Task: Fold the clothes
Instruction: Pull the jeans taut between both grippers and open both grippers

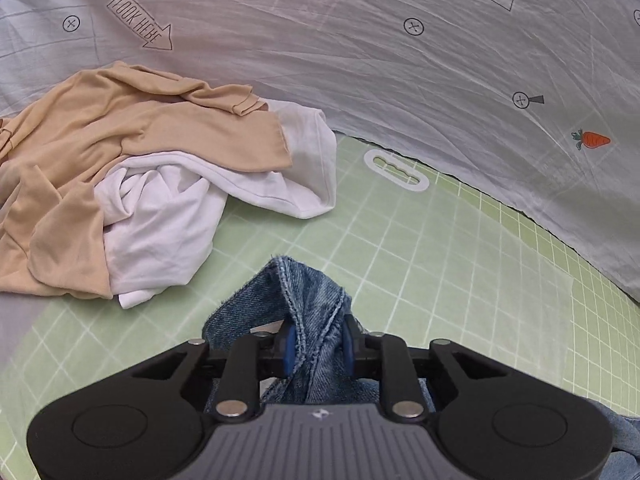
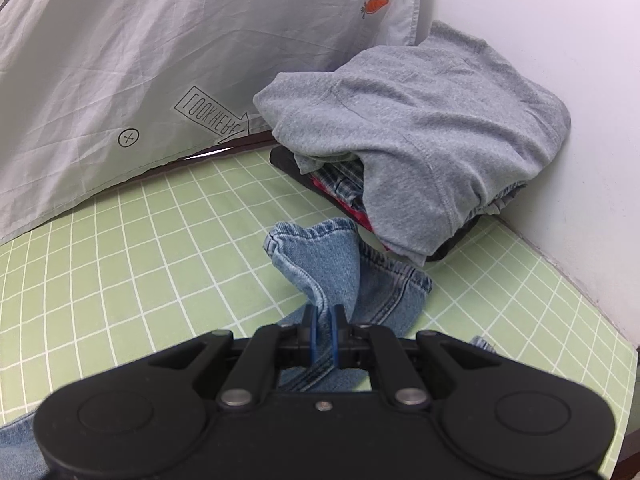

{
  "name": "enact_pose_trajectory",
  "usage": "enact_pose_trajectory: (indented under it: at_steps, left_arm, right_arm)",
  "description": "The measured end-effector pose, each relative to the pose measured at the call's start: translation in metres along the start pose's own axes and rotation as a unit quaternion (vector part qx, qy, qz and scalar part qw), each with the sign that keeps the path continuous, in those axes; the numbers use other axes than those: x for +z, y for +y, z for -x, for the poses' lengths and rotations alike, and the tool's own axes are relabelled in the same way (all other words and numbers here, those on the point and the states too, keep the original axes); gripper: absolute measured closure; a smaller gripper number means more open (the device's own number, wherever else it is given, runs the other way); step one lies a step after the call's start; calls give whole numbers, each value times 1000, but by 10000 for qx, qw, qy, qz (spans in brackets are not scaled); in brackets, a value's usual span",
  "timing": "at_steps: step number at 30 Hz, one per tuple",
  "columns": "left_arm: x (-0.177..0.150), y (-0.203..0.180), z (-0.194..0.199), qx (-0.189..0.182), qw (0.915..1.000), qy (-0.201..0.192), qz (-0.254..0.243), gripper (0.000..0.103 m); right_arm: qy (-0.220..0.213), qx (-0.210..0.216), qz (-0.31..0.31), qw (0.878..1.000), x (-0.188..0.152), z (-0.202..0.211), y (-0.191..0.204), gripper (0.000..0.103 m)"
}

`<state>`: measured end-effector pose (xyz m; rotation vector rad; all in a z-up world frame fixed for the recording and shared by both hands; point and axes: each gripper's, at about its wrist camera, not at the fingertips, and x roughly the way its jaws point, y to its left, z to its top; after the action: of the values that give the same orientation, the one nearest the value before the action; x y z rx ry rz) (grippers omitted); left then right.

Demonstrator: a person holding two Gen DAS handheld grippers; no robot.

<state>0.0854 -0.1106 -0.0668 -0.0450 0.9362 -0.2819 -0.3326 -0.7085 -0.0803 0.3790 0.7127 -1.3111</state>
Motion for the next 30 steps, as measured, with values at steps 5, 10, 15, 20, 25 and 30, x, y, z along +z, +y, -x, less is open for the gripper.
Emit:
enact_pose_trajectory:
  at_steps: [5, 10, 15, 20, 25, 30]
  left_arm:
    - [24, 12, 2, -276, 9984, -330, 355, 81]
    - [42, 10, -7, -192, 9974, -615, 336, 81]
    - [51, 18, -35, 17, 9965, -572, 614, 82]
    - [55, 29, -73, 314, 9915, -466, 1176, 79]
    - [55, 22, -85, 653, 9922, -176, 1043, 68]
    - [35, 28, -36, 686, 9900, -548, 1106, 48]
  right_arm:
    - [-454, 40, 518, 9976, 24, 8, 18, 96]
    - [-974, 149, 876, 9913, 64, 10, 48, 96]
    - [-1208, 362, 954, 9874, 113, -14, 91, 96]
    - [-1184, 649, 1154, 9841, 149, -56, 152, 95]
    - [-746, 934, 1415, 9827, 146, -78, 196, 56]
    - [-567, 1098, 1798, 9759, 80, -38, 185, 17]
